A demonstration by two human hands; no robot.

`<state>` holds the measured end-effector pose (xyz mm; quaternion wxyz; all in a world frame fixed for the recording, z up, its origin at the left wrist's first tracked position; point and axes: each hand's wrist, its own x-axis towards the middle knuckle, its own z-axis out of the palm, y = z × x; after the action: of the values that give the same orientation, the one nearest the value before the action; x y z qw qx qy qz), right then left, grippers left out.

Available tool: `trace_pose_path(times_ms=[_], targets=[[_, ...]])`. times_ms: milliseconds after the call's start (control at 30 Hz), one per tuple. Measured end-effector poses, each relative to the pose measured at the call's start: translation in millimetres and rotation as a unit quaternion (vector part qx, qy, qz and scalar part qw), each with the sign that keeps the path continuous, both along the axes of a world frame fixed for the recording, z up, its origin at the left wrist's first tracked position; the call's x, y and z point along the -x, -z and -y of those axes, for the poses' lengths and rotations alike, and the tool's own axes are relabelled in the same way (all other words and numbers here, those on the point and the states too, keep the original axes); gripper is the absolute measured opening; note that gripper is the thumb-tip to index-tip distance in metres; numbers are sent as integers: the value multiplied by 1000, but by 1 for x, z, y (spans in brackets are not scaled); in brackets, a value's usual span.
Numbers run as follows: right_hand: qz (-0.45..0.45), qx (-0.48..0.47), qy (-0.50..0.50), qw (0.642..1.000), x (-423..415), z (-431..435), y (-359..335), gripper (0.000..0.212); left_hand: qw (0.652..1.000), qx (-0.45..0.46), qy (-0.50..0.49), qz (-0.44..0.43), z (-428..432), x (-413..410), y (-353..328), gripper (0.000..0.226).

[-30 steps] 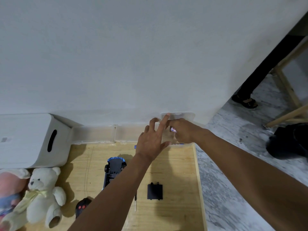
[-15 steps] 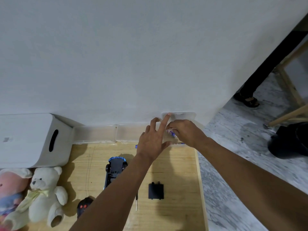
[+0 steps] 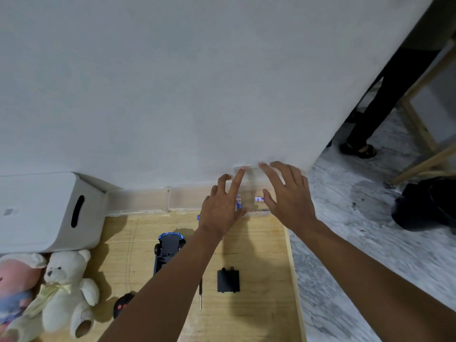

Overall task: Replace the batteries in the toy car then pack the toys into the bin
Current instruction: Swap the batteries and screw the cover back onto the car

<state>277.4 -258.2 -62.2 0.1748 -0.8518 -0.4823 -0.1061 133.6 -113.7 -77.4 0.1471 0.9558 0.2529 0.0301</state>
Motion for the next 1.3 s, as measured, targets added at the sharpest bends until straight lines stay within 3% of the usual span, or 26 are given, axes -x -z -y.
trace_pose_path(times_ms=[267,667,1067,1167,1300], targets=[[-4,-18,9,1000,-6,-2,-3,56,1000,-26,-2,8,1,1,2,119],[-20,-63,-3,998,-15,-7,-6,33,995,-98,-10,-6,12,8,2,107],[-20,-63,-23,998,-1,17,7,31,993,-99,15,63,16,20,4,64],[-29,-47,-29,998,6,26,16,33,995,-88,20,51,21,22,8,47],[-37,-9,-39,999,12,36,27,37,998,-58,25,-5,25,21,11,43]])
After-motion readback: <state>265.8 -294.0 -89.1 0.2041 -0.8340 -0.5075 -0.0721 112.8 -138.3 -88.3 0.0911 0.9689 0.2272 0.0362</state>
